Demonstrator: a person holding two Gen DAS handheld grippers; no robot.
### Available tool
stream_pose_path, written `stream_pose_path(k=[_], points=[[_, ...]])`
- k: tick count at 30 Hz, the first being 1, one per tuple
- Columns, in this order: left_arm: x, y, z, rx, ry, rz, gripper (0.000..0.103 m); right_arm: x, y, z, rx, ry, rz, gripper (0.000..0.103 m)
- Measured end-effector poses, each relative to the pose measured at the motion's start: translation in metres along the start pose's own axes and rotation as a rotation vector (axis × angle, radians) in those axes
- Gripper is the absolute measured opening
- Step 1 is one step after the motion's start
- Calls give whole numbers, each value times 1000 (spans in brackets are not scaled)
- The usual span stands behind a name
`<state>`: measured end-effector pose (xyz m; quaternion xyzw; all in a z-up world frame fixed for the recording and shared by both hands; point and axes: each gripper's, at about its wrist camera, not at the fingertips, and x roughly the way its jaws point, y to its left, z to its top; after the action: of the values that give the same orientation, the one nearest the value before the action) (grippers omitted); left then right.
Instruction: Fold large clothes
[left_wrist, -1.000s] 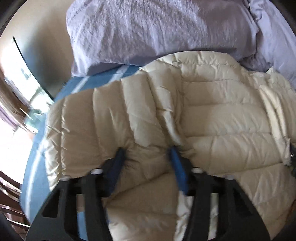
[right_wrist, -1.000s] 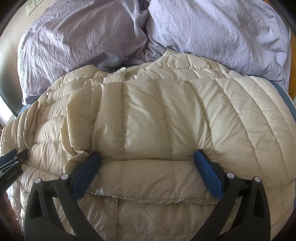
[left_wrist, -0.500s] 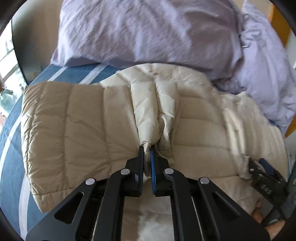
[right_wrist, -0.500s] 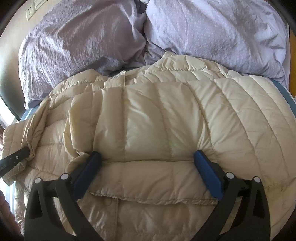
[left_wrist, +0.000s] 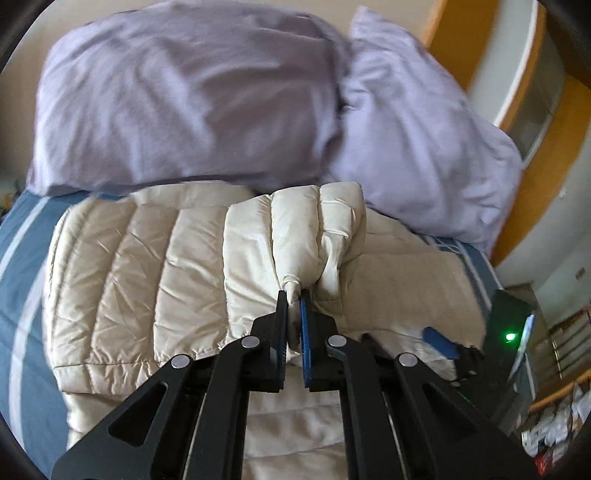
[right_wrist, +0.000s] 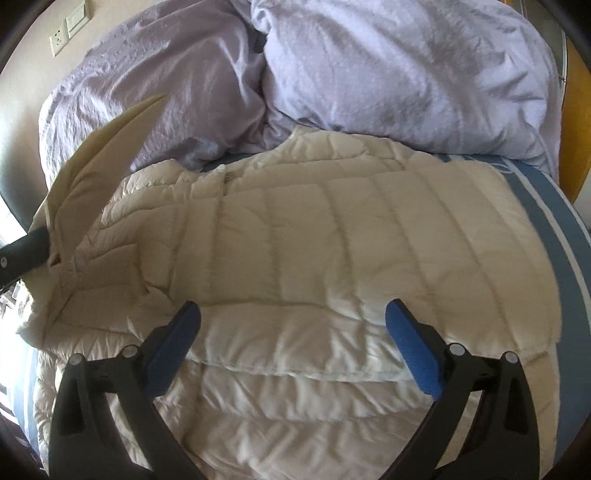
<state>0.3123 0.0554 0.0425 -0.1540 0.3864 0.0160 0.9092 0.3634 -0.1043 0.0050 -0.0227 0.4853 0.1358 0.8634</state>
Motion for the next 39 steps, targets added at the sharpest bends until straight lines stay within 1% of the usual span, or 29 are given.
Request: stream_pose_path(k=[2,5,10,13,14,15,16,17,18,20,23,26,28,29,31,32,34,39], points=[[7,-13,-2,16,13,-16,5,-3,-6,-1,-4,-6,-16,99],[26,-31,-8,21,59,-42,5,-9,-15,-4,-5,-19,-43,99],[47,-40,-21,20,117,-52,6,-13,-32,-6,21,-23,-74,99],[48,-44,-23,27,128,-39,8,-17,-41,-7,40,-26,-88,99],[44,-42,-23,26,125,-37,11,-19,-44,-8,44,-28,-90,99],[41,-40,-23,26,123,-37,21,-21,-46,-8,50,-30,-93,99],[38,-38,-22,23,118,-38,26,-22,-47,-8,54,-32,-94,99],[33,-36,-22,22,110,-35,36,-23,-47,-7,57,-33,-94,99],[27,-33,-20,25,94,-22,44,-25,-47,-7,60,-36,-94,99],[17,-27,-17,35,65,10,46,-29,-46,-5,61,-45,-91,99],[6,-7,-12,37,39,73,46,-37,-40,-3,54,-60,-75,94],[3,13,-11,40,27,153,46,-42,-32,2,48,-67,-43,86],[4,31,-12,43,26,225,46,-42,-25,5,46,-61,-5,75],[4,38,-13,43,27,248,46,-42,-20,7,43,-55,19,72],[4,55,-14,33,29,305,46,-39,-8,10,29,-41,60,61],[4,65,-14,25,32,330,46,-37,-2,10,20,-37,73,58],[4,77,-15,14,33,351,46,-35,11,12,-1,-37,93,53],[8,94,-15,19,32,402,46,-27,43,16,-61,-45,131,42]])
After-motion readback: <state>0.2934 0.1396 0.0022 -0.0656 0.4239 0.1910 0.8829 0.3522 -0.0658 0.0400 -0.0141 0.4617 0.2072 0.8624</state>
